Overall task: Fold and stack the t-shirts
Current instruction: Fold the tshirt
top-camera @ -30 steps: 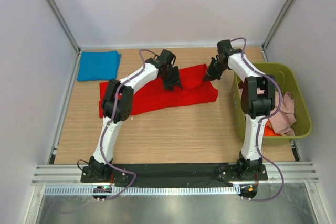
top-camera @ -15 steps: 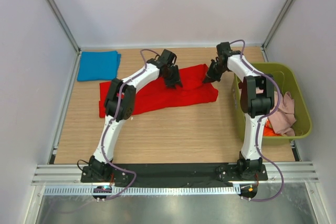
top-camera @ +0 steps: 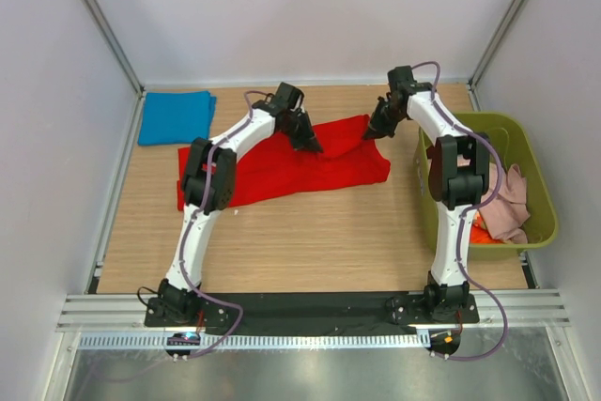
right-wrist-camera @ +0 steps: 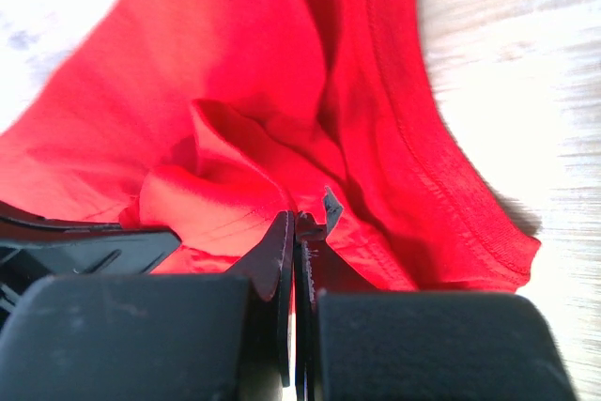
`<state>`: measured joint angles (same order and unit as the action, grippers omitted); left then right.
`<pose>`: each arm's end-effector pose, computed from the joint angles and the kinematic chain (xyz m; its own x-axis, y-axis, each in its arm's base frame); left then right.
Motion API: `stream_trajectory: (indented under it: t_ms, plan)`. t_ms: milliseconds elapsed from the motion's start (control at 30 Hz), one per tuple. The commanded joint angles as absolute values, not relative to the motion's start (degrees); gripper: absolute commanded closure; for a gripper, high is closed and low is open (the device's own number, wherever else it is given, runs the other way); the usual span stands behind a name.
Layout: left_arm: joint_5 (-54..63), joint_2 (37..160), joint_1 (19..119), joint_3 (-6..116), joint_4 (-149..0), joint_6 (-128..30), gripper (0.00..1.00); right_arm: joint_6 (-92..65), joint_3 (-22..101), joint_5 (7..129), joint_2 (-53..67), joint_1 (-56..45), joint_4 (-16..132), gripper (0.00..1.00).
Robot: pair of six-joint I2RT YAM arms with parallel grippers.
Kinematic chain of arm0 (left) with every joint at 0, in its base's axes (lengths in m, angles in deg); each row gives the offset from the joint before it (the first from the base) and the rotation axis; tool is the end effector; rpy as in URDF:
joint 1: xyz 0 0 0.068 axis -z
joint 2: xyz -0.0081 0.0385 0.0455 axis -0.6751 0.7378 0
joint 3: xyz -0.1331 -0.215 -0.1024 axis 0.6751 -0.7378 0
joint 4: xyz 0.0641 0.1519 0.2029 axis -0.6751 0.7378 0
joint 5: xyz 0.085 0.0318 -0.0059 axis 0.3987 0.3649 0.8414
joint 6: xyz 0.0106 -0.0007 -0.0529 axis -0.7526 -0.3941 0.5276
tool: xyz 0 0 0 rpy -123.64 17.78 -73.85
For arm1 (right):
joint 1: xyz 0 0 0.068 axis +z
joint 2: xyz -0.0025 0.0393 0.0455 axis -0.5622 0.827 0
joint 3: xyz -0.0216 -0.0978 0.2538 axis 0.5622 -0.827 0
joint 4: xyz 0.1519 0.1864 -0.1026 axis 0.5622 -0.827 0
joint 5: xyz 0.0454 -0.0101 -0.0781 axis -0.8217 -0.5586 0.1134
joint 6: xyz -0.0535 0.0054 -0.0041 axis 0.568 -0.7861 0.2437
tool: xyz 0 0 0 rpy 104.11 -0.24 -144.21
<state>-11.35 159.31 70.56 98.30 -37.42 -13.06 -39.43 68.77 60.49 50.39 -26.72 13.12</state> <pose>0.4525 -0.2580 0.1739 -0.9586 -0.2574 -0.1215 -0.1233 0.7603 -0.6377 0.4607 0.0701 0.2085 -0.8826 0.4133 -0.2242 0.2907 0.8544 0.4306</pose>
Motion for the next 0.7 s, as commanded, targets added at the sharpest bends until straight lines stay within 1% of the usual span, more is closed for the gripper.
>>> stream_trajectory:
  t_ms: [0, 67, 133, 267, 467, 567, 600, 667]
  plan:
    - [-19.87, 154.4, 67.51, 97.83, -36.91, -10.27, 0.99, -38.45, 72.5, 61.74, 50.38, -26.56, 11.73, 0.99]
    - [-22.32, 154.84, 66.19, 97.91, -35.51, -10.27, 0.94, -38.45, 72.5, 61.3, 50.29, -26.39, 11.11, 0.99]
    - [-23.65, 155.8, 65.32, 99.13, -33.85, -10.97, 0.92, -38.37, 72.06, 61.21, 50.03, -26.3, 10.24, 0.99]
    - [-24.18, 157.04, 64.96, 99.67, -29.45, -13.78, 0.9, -37.31, 69.96, 62.7, 48.72, -25.86, 8.83, 0.99]
    - [-23.48, 155.72, 65.05, 94.58, -29.62, -14.57, 0.89, -35.64, 64.86, 64.81, 47.39, -25.86, 9.61, 0.99]
    - [-22.52, 156.16, 65.13, 93.34, -29.27, -15.63, 0.83, -35.38, 63.36, 65.95, 48.18, -25.86, 11.02, 0.99]
    - [-21.99, 156.77, 65.22, 93.77, -28.57, -16.24, 0.78, -35.29, 63.36, 66.65, 49.14, -25.77, 11.28, 0.99]
    - [-21.2, 157.56, 65.31, 94.83, -26.82, -17.03, 0.74, -34.5, 64.23, 67.01, 50.38, -25.68, 11.55, 0.99]
